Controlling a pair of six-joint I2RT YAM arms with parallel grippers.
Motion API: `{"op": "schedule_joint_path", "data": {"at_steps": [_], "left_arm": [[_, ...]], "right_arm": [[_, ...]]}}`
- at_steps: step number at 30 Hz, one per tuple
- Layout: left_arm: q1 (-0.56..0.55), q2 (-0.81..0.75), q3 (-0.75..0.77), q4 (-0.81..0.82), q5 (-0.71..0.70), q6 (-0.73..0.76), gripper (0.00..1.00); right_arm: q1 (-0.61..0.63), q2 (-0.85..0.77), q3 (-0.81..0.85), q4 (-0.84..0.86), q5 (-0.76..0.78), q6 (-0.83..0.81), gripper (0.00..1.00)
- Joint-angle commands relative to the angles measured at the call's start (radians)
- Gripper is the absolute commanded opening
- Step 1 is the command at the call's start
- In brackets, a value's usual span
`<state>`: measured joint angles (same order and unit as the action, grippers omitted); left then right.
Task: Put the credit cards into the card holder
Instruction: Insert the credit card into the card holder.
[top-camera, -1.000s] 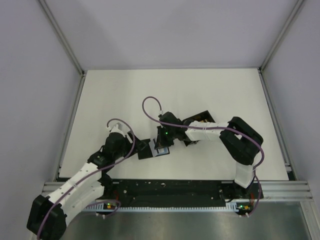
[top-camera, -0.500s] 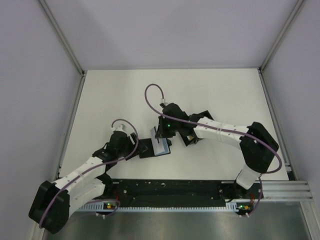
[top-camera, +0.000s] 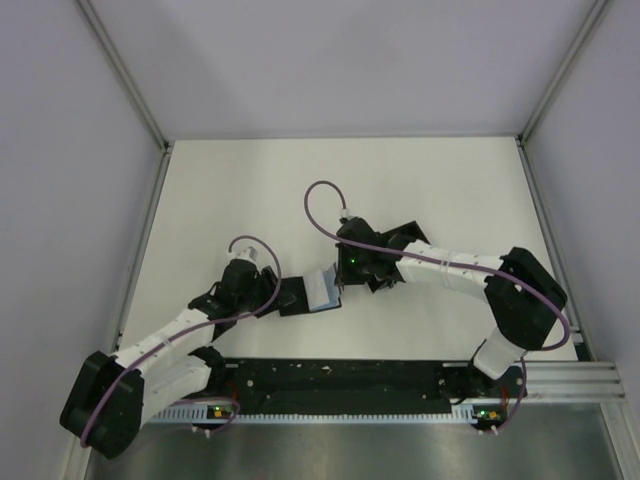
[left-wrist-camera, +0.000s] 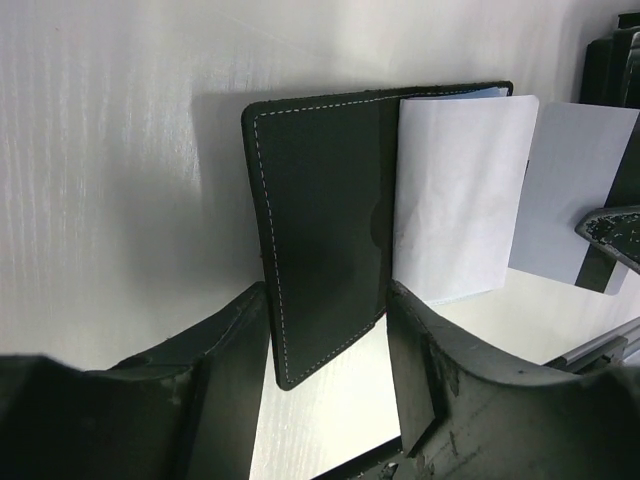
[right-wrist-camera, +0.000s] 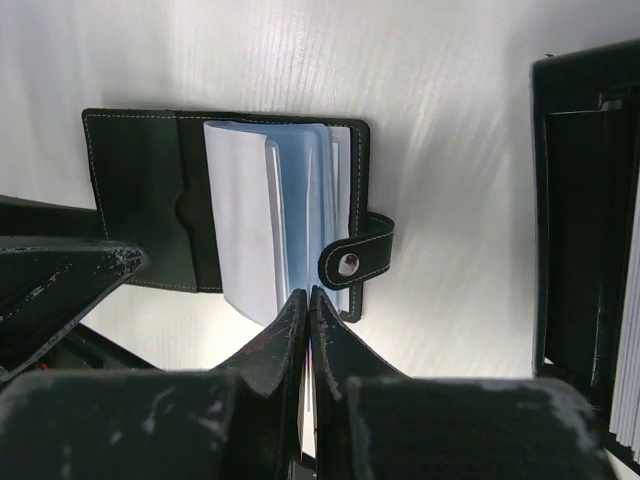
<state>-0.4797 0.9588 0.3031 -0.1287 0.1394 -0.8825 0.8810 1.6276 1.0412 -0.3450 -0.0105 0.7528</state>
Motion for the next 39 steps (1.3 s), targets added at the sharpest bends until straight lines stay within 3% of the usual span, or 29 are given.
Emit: {"op": "schedule_joint_path", "data": {"at_steps": [1, 15, 28, 35, 39], "left_arm": [[-0.002, 0.009, 0.005, 0.051, 0.017, 0.025, 0.51], [-0.002, 0.024, 0.013, 0.041, 0.009, 0.053, 0.24], [-0.002, 0.066, 0.031, 0.032, 0.003, 0.08, 0.13], [-0.002, 0.092, 0.047, 0.014, -0.007, 0.099, 0.01], [-0.002, 0.115, 0.053, 0.009, -0.009, 0.109, 0.0]], "right_arm": [[-0.007, -0.029, -0.009, 0.006, 0.037, 0.003, 0.0], [-0.007, 0.023, -0.023, 0.004, 0.04, -0.015, 0.0], [-0.008, 0.069, -0.018, -0.002, 0.041, -0.029, 0.0], [-0.011, 0.064, -0.02, -0.009, 0.058, -0.023, 0.0], [-0.011, 0.055, -0.02, -0.009, 0.053, -0.021, 0.0]]}}
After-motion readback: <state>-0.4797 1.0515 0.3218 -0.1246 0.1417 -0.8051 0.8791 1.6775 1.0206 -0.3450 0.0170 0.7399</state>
